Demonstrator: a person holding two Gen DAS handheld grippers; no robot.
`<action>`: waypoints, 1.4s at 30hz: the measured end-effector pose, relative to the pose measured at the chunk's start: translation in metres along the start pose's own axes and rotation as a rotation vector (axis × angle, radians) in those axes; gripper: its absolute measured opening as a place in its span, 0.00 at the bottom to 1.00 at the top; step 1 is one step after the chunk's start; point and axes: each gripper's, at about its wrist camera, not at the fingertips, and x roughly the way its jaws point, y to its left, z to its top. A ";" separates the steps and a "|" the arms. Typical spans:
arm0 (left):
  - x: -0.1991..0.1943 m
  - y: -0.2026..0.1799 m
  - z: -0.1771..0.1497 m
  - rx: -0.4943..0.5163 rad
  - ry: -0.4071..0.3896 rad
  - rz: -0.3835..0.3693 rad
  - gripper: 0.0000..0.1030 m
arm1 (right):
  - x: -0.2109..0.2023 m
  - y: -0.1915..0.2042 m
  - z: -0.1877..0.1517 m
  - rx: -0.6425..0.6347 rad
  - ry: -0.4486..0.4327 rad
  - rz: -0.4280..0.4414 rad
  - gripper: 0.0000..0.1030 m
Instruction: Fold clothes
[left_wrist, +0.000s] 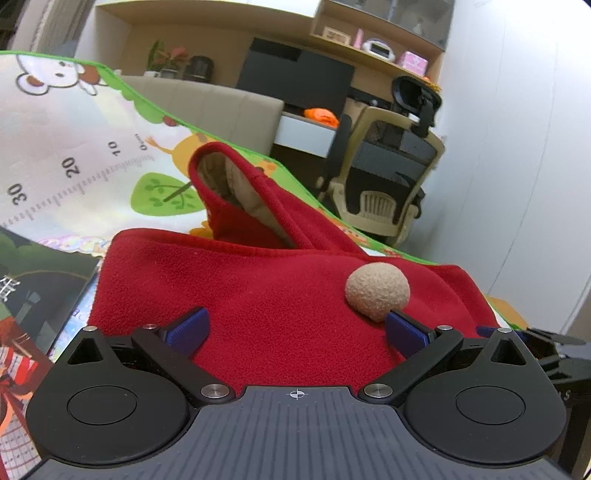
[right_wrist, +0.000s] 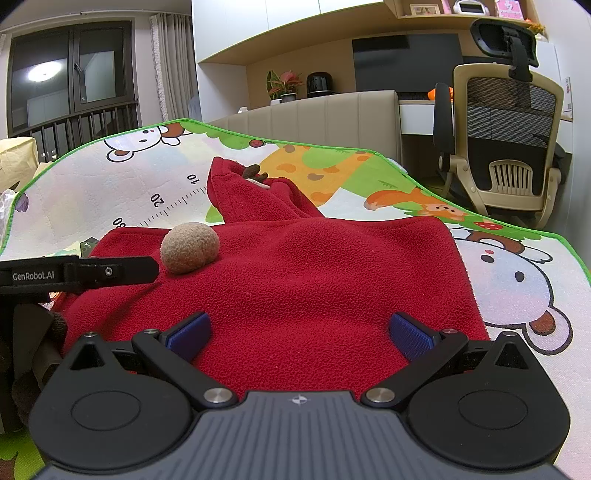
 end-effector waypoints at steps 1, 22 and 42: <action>-0.003 0.000 0.002 -0.019 0.002 0.012 1.00 | 0.000 0.000 0.000 0.000 0.000 0.000 1.00; -0.105 -0.037 0.013 -0.577 -0.207 -0.002 1.00 | 0.000 0.000 0.000 0.003 0.001 -0.002 1.00; -0.069 -0.039 0.006 -0.273 0.095 0.046 1.00 | 0.001 0.000 0.000 0.003 0.002 -0.002 1.00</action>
